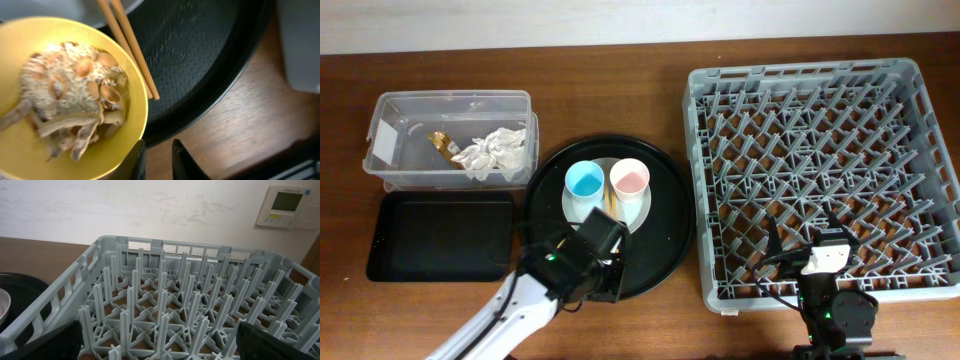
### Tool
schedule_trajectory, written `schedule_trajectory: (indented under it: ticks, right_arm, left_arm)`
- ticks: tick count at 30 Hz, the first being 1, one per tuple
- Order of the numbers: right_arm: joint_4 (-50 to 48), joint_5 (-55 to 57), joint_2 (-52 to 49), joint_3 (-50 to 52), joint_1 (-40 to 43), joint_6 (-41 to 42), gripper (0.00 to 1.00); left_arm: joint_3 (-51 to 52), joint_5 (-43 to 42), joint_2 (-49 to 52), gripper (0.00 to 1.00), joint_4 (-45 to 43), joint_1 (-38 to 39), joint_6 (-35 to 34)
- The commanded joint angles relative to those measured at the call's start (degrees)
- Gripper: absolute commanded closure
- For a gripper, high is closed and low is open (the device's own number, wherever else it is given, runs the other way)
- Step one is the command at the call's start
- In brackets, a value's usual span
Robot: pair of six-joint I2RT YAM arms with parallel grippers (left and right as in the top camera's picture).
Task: Sort waste into correct bins and load items into the dishwasher rack
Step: 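Grasp the rim of the yellow bowl with the left gripper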
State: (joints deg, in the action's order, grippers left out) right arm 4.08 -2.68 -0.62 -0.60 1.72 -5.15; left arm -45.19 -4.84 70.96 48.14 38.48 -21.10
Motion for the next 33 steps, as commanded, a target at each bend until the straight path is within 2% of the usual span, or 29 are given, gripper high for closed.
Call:
schedule_trajectory:
  ticks: [1, 4, 13, 20, 22, 24, 30, 33]
  right_arm:
    - [0.24, -0.13, 0.42, 0.28, -0.31, -0.42, 0.02]
    - [0.22, -0.13, 0.42, 0.28, -0.31, -0.42, 0.02]
    - [0.24, -0.11, 0.42, 0.28, -0.31, -0.42, 0.02]
    - [0.22, -0.13, 0.42, 0.28, -0.31, -0.42, 0.02]
    - [0.24, -0.11, 0.42, 0.28, -0.31, -0.42, 0.02]
    - [0.22, -0.13, 0.42, 0.28, -0.31, -0.42, 0.02]
    - [0.22, -0.13, 0.42, 0.28, -0.31, -0.42, 0.02]
    - [0.24, -0.13, 0.42, 0.28, -0.31, -0.42, 0.02]
  left_arm:
    - [0.07, 8.48, 4.87, 0.78, -1.95, 1.22, -0.79]
    - [0.07, 9.20, 8.52, 0.75, -5.46, 1.22, -0.76]
    - [0.17, 8.79, 9.20, 0.75, -5.88, 1.29, -0.74]
    - [0.17, 15.63, 9.20, 0.75, -5.22, 1.27, -0.72]
    - [0.17, 14.53, 9.18, 0.75, -5.25, 1.27, -0.76]
    - [0.17, 10.03, 9.20, 0.76, -5.25, 1.29, -0.76]
    - [0.68, 10.25, 9.38, 0.76, -5.86, 1.27, -0.76]
    - [3.69, 10.29, 10.12, 0.76, -9.86, 1.27, -0.76]
